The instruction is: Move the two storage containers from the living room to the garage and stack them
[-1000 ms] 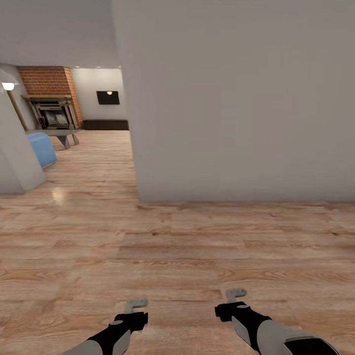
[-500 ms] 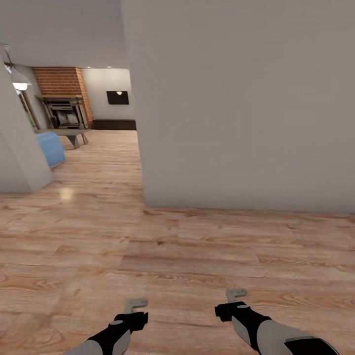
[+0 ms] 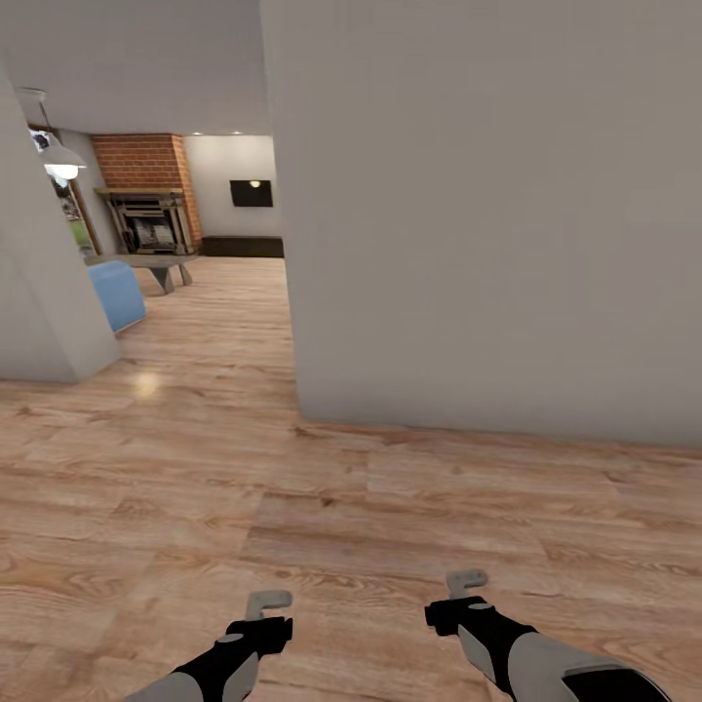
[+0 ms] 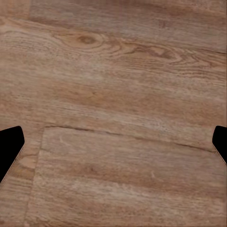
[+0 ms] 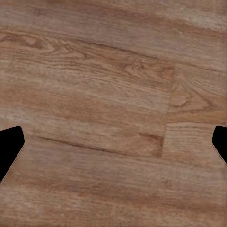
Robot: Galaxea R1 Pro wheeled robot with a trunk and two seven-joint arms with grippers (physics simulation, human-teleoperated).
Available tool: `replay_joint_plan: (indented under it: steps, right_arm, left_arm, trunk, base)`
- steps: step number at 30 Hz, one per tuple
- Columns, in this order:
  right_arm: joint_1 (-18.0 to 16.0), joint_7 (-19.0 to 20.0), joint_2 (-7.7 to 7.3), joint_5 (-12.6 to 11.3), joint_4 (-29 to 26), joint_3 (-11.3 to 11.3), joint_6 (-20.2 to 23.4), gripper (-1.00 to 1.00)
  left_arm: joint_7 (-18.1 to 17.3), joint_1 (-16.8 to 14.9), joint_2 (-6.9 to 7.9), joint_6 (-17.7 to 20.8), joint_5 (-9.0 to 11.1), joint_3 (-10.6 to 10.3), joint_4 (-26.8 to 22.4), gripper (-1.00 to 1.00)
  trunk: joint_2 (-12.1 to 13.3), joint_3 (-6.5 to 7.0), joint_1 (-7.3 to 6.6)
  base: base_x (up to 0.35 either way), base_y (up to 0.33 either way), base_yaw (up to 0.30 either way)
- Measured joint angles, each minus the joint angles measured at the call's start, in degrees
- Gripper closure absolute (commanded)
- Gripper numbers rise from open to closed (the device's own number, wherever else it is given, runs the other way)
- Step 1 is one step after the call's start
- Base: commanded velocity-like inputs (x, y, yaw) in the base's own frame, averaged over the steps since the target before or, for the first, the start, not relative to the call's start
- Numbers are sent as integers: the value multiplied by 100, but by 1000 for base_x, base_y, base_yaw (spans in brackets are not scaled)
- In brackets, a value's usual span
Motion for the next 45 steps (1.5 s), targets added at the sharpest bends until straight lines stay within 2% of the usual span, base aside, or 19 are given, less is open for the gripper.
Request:
replay_joint_plan:
  steps: [9, 45]
  right_arm:
    - [0, 0, 0, 0, 1, 0, 0, -100]
    - [0, 0, 0, 0, 2, 0, 0, -100]
  left_arm:
    - [-3, 0, 0, 0, 0, 0, 0, -100]
    - [-6, -1, 0, 0, 6, 0, 0, -100]
  trunk:
    - [0, 0, 0]
    - [0, 0, 0]
  base:
    - [345, 0, 195]
    - [345, 0, 282]
